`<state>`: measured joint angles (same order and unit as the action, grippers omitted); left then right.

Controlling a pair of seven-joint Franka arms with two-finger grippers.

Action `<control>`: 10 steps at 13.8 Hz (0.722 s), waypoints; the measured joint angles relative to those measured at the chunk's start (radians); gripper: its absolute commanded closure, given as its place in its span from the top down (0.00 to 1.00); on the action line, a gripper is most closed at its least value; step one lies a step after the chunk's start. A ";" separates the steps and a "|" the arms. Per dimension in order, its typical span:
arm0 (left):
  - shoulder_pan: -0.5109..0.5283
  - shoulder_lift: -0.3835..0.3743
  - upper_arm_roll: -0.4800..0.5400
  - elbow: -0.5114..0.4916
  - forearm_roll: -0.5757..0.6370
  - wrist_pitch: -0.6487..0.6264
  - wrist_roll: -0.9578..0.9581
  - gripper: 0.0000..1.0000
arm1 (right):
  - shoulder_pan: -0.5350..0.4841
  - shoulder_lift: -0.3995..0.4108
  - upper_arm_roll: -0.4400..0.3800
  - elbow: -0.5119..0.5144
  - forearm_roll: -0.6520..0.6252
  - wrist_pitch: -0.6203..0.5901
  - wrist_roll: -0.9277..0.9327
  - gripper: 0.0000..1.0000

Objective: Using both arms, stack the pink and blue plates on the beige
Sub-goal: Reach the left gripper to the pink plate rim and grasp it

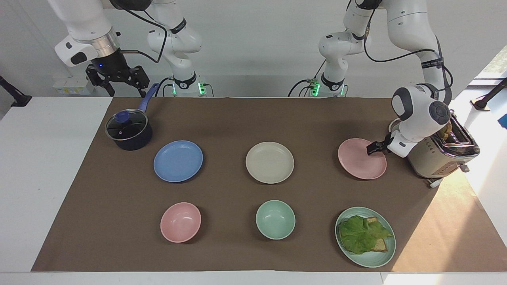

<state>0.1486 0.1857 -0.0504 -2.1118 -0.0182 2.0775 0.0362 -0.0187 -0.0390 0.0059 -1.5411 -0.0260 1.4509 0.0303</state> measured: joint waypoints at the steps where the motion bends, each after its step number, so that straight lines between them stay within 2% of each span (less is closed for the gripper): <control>1: 0.000 0.000 -0.001 -0.001 0.000 -0.001 0.000 0.56 | 0.000 0.000 0.000 0.000 0.000 0.000 0.000 1.00; 3: 0.000 -0.001 -0.002 -0.002 0.000 -0.002 0.000 0.23 | 0.000 0.000 0.000 0.000 0.000 0.000 0.000 1.00; 4: 0.000 -0.001 -0.003 -0.002 0.000 -0.003 0.000 0.12 | 0.000 0.000 0.000 0.000 0.000 0.000 0.000 1.00; 7: 0.000 -0.002 -0.003 -0.002 0.000 -0.012 0.000 0.00 | 0.000 0.000 0.000 0.000 0.000 0.000 0.000 1.00; 10: 0.000 -0.014 -0.003 0.003 -0.002 -0.046 0.003 0.00 | 0.000 0.000 0.000 0.000 0.000 0.000 0.000 1.00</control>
<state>0.1483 0.1722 -0.0534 -2.1091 -0.0207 2.0311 0.0395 -0.0187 -0.0390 0.0059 -1.5411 -0.0260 1.4509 0.0303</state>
